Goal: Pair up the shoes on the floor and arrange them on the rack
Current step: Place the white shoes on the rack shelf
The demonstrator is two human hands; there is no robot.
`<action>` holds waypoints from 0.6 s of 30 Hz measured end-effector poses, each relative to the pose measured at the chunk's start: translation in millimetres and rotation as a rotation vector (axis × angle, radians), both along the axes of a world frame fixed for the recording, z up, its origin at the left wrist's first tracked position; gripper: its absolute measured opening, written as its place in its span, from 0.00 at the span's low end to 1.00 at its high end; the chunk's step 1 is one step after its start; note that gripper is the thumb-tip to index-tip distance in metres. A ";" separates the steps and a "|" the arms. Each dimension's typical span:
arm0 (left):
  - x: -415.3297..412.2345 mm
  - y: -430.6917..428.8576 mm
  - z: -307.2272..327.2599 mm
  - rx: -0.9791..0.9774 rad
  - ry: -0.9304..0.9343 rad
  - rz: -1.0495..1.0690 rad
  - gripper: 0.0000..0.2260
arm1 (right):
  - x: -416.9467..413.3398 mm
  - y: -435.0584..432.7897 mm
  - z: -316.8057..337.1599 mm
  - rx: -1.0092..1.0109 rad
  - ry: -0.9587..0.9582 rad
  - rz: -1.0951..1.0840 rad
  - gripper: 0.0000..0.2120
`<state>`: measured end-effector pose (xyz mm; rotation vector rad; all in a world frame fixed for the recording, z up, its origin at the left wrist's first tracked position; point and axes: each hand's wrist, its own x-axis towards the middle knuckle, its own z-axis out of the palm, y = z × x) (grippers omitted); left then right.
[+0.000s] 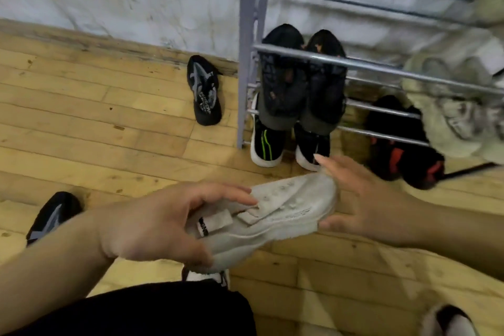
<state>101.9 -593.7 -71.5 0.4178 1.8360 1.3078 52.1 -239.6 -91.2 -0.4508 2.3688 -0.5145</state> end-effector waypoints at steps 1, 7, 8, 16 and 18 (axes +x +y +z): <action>-8.4 10.2 18.5 -0.002 0.024 -0.066 0.38 | -0.9 16.0 20.5 0.042 0.019 0.038 0.53; -54.8 118.5 46.4 -0.061 0.290 -0.355 0.10 | 16.5 114.0 110.3 0.068 0.053 0.019 0.55; -65.5 141.1 42.9 -0.077 0.421 -0.389 0.08 | 24.4 131.4 116.4 0.040 0.022 -0.040 0.55; -66.4 276.2 120.2 -0.125 0.350 -0.489 0.45 | 92.4 259.5 146.9 -0.083 0.233 -0.412 0.44; -63.9 320.8 124.1 -0.107 0.332 -0.421 0.42 | 112.9 296.9 149.1 -0.139 0.292 -0.529 0.42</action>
